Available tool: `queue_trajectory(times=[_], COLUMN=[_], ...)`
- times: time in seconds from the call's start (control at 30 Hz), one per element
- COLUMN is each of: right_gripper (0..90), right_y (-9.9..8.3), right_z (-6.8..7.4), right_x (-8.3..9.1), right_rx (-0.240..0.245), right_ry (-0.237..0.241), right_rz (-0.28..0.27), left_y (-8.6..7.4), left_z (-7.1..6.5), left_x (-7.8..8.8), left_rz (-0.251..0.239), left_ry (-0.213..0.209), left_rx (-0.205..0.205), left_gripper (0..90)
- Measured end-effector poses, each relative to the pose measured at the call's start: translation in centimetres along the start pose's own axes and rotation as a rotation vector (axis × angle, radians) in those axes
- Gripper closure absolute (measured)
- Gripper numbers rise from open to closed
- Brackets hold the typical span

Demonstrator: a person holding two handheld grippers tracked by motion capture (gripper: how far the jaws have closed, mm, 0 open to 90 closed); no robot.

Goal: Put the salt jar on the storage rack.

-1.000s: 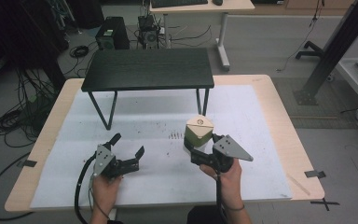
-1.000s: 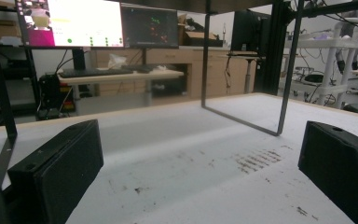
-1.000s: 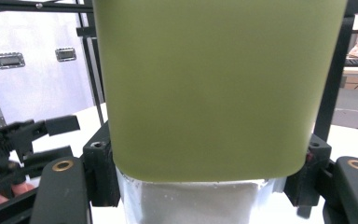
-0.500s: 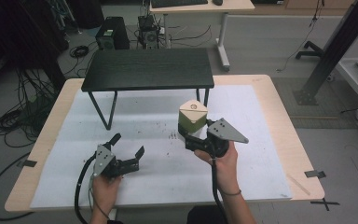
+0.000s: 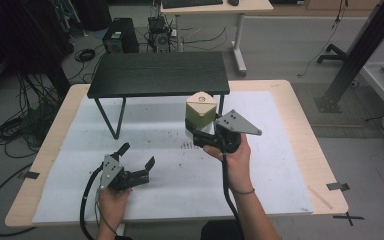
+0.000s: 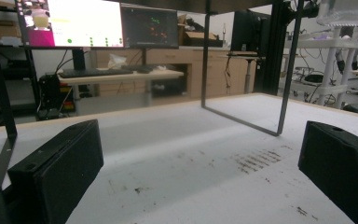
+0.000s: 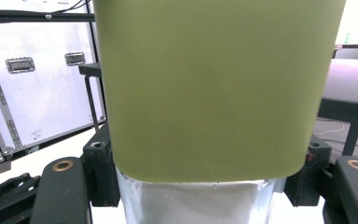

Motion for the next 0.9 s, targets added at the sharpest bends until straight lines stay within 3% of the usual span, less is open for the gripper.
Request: queue_trajectory(times=[0.23, 0.57, 0.9], right_gripper=[30.5, 30.5, 30.5], right_y=[1.3, 3.9, 5.4], right_z=[-0.4, -0.8, -1.1], right_x=[-0.6, -1.7, -2.8], right_rx=[-0.008, 0.021, 0.035], right_ry=[0.001, 0.000, 0.000], right_rz=[-0.004, -0.004, 0.001], left_y=[0.0, 0.0, 0.0], left_z=[0.0, 0.0, 0.0], left_x=[0.0, 0.0, 0.0], left_rz=[-0.001, 0.001, 0.000], left_ry=[0.000, 0.000, 0.000], left_rx=[-0.001, -0.002, -0.003], left_gripper=[0.2, 0.3, 0.3])
Point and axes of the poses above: each handheld gripper's, and its own axes: x roughly backward along the jaws, y roughly out of its top, z roughly to its left, the point moved 4 cm from there along -x, roughly forward along the jaws, and after that the axes turned 9 degrees about y, right-handed, at the moved point
